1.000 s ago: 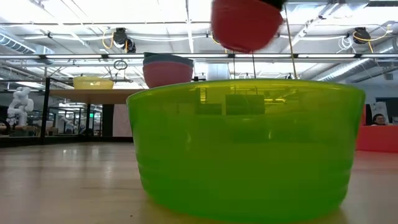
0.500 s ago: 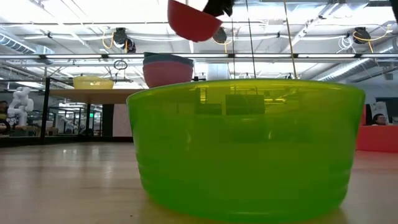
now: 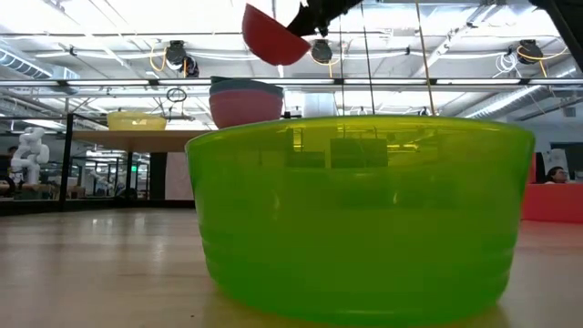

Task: Place and stack bowls onto a shelf
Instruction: Stack the orange bowl on the green bowl on the shelf

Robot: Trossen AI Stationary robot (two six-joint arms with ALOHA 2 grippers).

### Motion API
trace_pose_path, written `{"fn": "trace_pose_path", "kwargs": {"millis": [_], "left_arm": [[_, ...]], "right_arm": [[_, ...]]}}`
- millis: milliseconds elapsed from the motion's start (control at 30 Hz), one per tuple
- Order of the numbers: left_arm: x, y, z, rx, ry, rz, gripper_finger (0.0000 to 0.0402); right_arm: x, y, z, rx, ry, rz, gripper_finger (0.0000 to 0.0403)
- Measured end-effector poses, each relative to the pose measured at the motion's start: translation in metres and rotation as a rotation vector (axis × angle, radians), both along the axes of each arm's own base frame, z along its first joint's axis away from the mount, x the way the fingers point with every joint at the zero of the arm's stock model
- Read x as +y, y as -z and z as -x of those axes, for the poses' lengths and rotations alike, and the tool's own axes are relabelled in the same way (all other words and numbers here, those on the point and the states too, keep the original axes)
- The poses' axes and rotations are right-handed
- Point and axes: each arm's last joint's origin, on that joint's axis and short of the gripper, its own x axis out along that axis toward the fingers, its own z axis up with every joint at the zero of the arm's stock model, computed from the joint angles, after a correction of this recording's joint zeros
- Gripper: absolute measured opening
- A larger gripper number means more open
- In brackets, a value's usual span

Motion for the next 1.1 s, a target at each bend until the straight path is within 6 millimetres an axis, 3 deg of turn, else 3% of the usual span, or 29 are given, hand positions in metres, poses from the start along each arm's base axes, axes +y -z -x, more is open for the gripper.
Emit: {"fn": "trace_pose_path", "kwargs": {"millis": [667,1100], "left_arm": [[0.001,0.000,0.000,-0.035,-0.079,0.060,0.0086],[0.001,0.000,0.000,-0.042,-0.088,0.071,0.0086]], "right_arm": [[-0.032,0.053,-0.034,0.061,-0.129,0.000,0.0000],[-0.035,0.052,-0.038,0.030,-0.145,0.080,0.0005]]}}
